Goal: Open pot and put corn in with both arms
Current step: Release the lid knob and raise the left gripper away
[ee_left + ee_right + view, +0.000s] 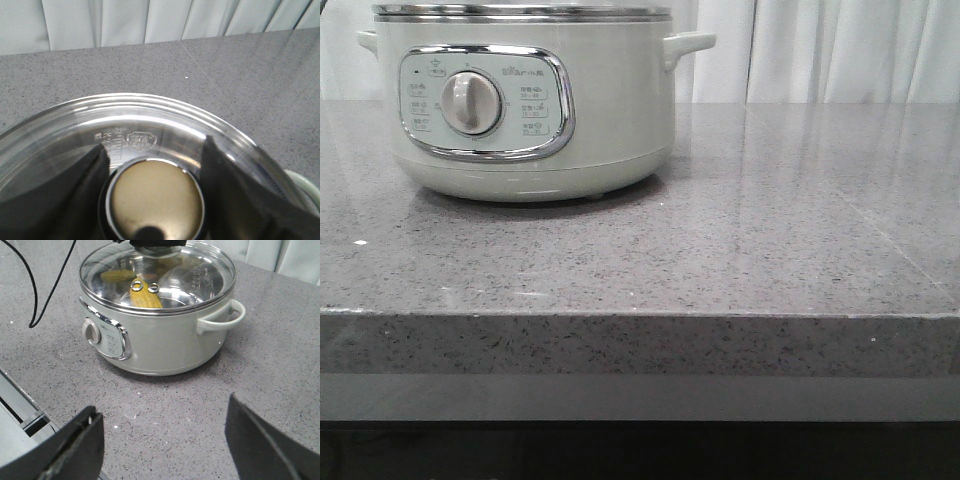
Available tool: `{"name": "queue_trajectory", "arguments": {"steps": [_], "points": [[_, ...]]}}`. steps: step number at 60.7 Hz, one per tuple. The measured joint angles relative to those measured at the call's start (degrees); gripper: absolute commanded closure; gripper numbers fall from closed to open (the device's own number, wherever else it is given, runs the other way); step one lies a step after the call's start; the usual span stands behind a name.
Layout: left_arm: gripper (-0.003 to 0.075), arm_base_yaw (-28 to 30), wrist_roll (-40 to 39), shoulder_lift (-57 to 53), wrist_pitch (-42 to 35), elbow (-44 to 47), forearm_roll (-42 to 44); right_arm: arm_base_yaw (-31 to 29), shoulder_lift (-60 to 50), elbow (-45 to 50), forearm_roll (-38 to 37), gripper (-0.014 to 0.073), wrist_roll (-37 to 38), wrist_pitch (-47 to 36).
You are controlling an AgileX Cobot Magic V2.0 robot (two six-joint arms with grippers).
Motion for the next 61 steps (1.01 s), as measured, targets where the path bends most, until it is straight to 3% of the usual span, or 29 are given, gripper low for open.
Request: {"name": "queue_trajectory", "arguments": {"steps": [22,39,61], "points": [[0.0186,0.0,0.0,-6.8,2.9,-0.1,3.2,0.0,0.0,0.0,0.0,0.0064,0.0,0.0],[0.0185,0.0,-0.1,-22.7,18.3,-0.1,8.6,0.0,0.0,0.0,0.0,0.0064,-0.1,0.0],[0.0185,0.0,-2.0,-42.0,22.7,21.4,8.8,0.0,0.0,0.0,0.0,0.0064,-0.1,0.0]]}}
